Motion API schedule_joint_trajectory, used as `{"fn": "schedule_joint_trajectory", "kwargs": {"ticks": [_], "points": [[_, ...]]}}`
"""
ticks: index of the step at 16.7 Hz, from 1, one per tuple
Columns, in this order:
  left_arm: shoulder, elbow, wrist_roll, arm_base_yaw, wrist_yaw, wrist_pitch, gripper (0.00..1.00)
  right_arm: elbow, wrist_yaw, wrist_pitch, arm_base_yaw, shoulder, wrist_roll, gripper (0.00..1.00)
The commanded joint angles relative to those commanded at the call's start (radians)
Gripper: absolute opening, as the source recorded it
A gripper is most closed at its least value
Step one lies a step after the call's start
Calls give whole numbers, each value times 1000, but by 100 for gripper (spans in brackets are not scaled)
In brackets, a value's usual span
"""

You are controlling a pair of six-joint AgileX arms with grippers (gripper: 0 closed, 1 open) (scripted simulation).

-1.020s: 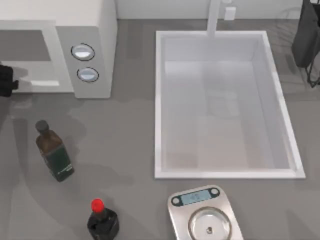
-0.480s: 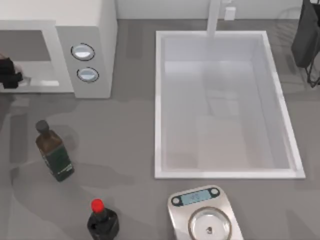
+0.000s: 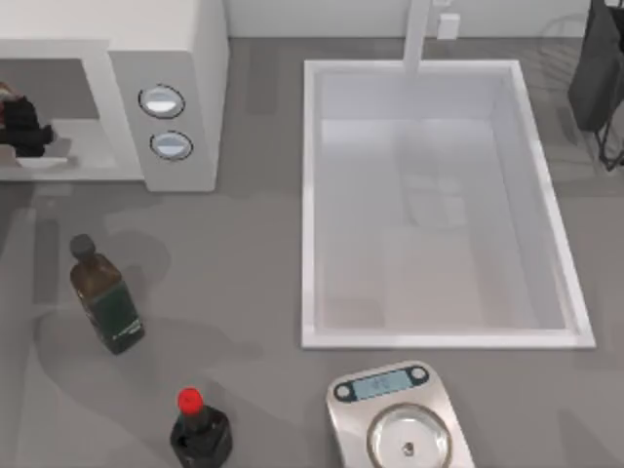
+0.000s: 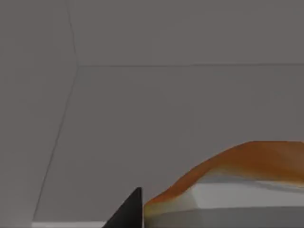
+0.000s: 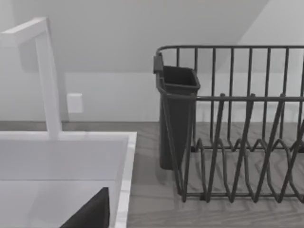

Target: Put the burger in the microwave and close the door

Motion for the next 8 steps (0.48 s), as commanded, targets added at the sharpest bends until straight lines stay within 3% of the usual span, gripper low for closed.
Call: {"fn": "schedule_joint_trajectory", "kwargs": {"ticks": [8], "points": [[113, 265, -16, -46, -43, -104, 0, 0, 0, 0, 0, 0, 0, 100]]}}
